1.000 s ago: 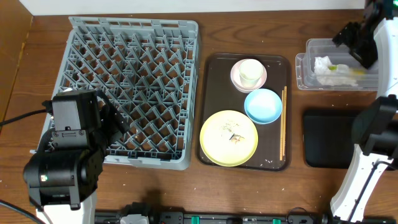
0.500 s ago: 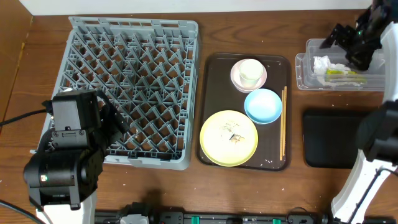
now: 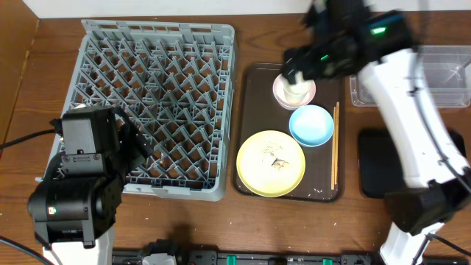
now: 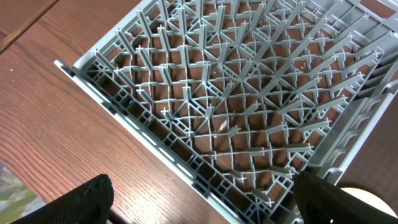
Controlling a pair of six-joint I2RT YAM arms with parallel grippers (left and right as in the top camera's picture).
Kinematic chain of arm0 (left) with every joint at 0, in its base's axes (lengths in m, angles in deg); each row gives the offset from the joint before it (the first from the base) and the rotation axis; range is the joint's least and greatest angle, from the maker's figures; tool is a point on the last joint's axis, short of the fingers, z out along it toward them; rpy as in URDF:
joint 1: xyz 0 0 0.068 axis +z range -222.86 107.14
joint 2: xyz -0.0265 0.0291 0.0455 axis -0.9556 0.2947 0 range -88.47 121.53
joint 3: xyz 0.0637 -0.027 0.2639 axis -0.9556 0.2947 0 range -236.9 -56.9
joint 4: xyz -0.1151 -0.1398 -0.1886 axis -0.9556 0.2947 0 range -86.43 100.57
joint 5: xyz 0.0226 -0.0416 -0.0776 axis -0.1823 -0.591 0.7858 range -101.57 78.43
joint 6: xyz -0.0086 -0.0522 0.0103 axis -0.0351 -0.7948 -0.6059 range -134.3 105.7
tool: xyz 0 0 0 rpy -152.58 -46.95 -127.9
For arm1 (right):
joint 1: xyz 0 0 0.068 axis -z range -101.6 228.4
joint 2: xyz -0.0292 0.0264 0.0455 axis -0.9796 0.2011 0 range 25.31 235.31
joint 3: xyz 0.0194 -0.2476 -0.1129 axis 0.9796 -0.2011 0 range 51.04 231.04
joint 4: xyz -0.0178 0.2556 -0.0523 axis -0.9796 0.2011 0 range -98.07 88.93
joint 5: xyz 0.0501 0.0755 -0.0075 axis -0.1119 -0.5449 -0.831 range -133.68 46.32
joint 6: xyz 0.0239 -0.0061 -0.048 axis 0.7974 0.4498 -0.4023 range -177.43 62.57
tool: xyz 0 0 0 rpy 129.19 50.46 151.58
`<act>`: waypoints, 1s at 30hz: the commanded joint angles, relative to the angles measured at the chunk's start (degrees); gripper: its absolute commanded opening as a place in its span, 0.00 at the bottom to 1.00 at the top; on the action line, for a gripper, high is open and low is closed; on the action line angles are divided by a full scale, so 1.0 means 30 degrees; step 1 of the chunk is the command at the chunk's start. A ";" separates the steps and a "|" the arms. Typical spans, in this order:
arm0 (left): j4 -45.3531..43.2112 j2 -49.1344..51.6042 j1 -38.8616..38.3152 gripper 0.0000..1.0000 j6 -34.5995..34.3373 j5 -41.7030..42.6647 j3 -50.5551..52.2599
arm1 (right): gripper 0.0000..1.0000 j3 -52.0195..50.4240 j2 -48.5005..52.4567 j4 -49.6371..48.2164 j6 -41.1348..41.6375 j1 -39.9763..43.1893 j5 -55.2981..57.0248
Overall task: Sort waste into correct bins and load items into the dishwasher
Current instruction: 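Move the right gripper to the blue bowl and grasp its rim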
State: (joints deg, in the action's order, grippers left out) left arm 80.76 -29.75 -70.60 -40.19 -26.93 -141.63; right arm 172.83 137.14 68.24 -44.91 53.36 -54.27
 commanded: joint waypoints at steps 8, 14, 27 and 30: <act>0.0058 0.0000 0.0102 0.93 -0.0044 -0.0044 0.0029 | 0.91 -0.2361 0.0867 -0.1319 0.1399 -0.3592 0.2514; 0.0058 0.0000 0.0102 0.94 -0.0044 -0.0044 0.0029 | 0.61 -0.3082 0.0874 -0.0306 0.2747 -0.4073 0.5027; 0.0058 0.0000 0.0102 0.93 -0.0044 -0.0044 0.0029 | 0.48 -1.0287 0.0874 -0.5268 0.5836 -0.3606 0.6404; 0.0058 0.0000 0.0102 0.93 -0.0044 -0.0044 0.0029 | 0.46 -1.1052 0.0874 -0.6091 0.5836 -0.3534 0.6003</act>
State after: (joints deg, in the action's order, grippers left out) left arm 80.76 -29.75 -70.60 -40.19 -26.93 -141.63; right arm 141.14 140.31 50.91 -29.11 42.30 -36.42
